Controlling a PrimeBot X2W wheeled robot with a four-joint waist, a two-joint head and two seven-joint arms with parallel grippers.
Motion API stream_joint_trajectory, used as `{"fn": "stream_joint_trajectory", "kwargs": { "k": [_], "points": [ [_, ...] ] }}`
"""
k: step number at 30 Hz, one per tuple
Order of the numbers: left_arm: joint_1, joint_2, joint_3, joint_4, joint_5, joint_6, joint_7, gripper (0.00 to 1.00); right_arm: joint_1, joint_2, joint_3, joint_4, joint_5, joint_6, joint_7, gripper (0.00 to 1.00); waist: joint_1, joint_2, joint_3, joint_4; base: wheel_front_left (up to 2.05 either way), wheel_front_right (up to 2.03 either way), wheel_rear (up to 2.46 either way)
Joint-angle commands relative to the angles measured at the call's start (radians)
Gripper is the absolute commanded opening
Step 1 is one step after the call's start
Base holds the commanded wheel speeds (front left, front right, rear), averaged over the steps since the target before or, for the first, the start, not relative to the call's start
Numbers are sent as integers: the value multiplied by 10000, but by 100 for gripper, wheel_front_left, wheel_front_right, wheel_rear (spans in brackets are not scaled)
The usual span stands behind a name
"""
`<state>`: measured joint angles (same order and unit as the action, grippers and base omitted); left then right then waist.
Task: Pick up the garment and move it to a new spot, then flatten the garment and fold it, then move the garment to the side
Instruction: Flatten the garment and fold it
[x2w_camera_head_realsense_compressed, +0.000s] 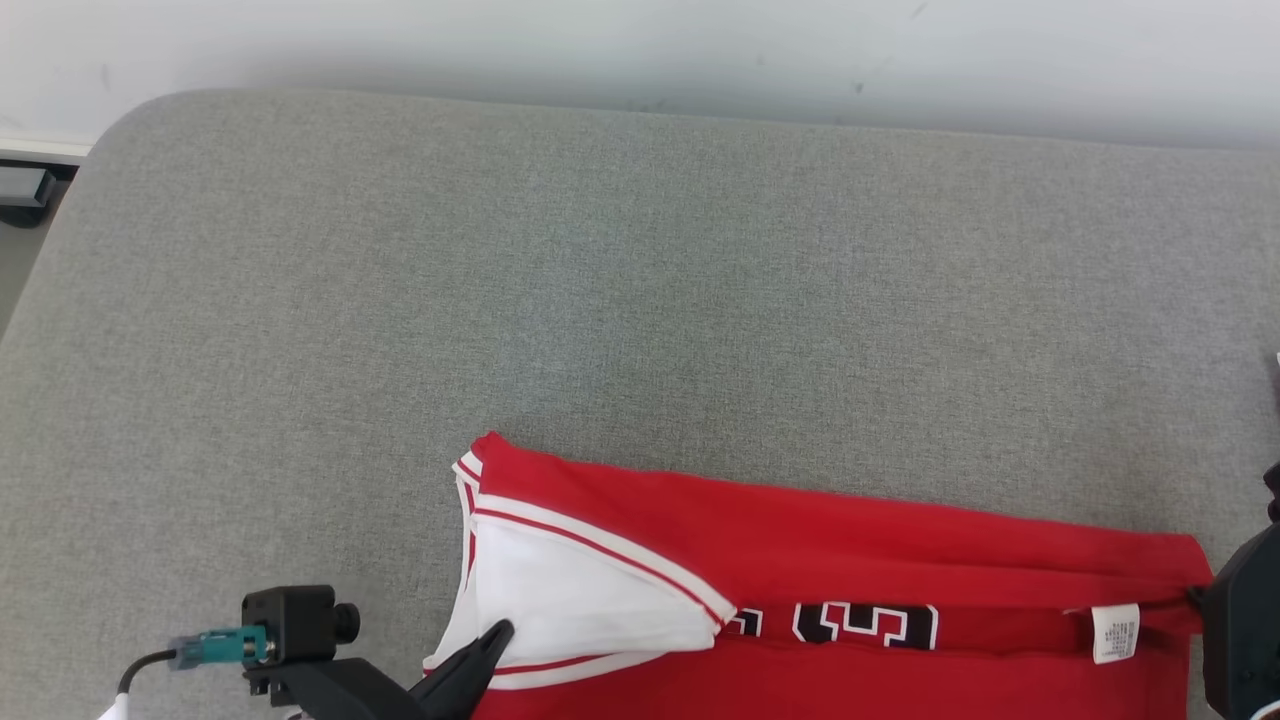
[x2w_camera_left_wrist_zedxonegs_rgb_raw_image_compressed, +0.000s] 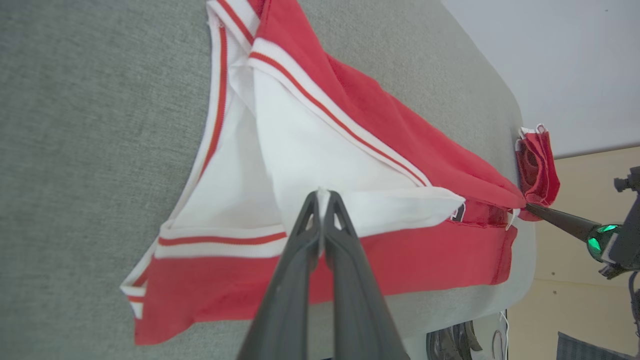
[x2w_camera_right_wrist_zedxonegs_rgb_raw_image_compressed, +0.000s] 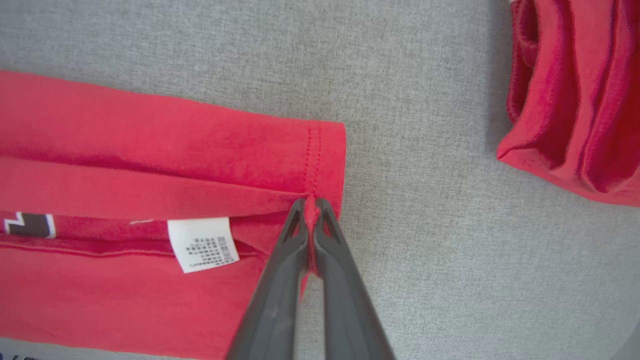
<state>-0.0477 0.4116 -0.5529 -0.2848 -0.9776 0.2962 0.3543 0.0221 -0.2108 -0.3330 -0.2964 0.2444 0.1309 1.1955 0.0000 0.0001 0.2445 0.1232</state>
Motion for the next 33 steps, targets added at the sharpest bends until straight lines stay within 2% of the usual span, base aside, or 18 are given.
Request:
{"fn": "stream_joint_trajectory", "kwargs": {
  "k": [1,11,12,13,14,15,16,21,33],
  "points": [
    [116,67,67,134,-86,51,-7,0,110,-130,39,53,-100,-7,-47,0,0,-1,-12,3,0,0,0],
    [322,-85,-4,919,-360,-106,48,0,300,-212,338,415,-128,-7,-161,0,0,-1,-105,36,0,0,0],
    [334,-65,-43,984,-368,-117,96,0,322,-196,352,438,-134,-7,-168,3,0,-1,-113,40,0,0,0],
    [336,-58,-54,1033,-370,-132,98,0,330,-152,369,463,-110,-7,-192,53,0,-1,-122,41,0,0,0],
    [330,-57,-60,1080,-362,-135,82,8,368,-58,363,510,-36,-7,-172,86,0,-1,-136,43,0,0,0],
    [312,-28,-80,1147,-295,-124,52,74,398,22,328,542,-14,-7,-142,100,0,-1,-152,41,0,0,0],
    [298,-8,-91,1212,-243,-100,34,100,407,45,367,539,3,-7,-156,100,0,-1,-164,36,0,0,0],
    [294,86,-137,1360,-166,-77,121,100,503,127,523,544,62,-7,-237,100,0,-1,-232,1,0,0,0],
    [668,499,-13,1438,-82,298,265,100,862,72,310,19,450,-7,-623,100,0,-1,-404,-4,0,0,0]
  ]
}}
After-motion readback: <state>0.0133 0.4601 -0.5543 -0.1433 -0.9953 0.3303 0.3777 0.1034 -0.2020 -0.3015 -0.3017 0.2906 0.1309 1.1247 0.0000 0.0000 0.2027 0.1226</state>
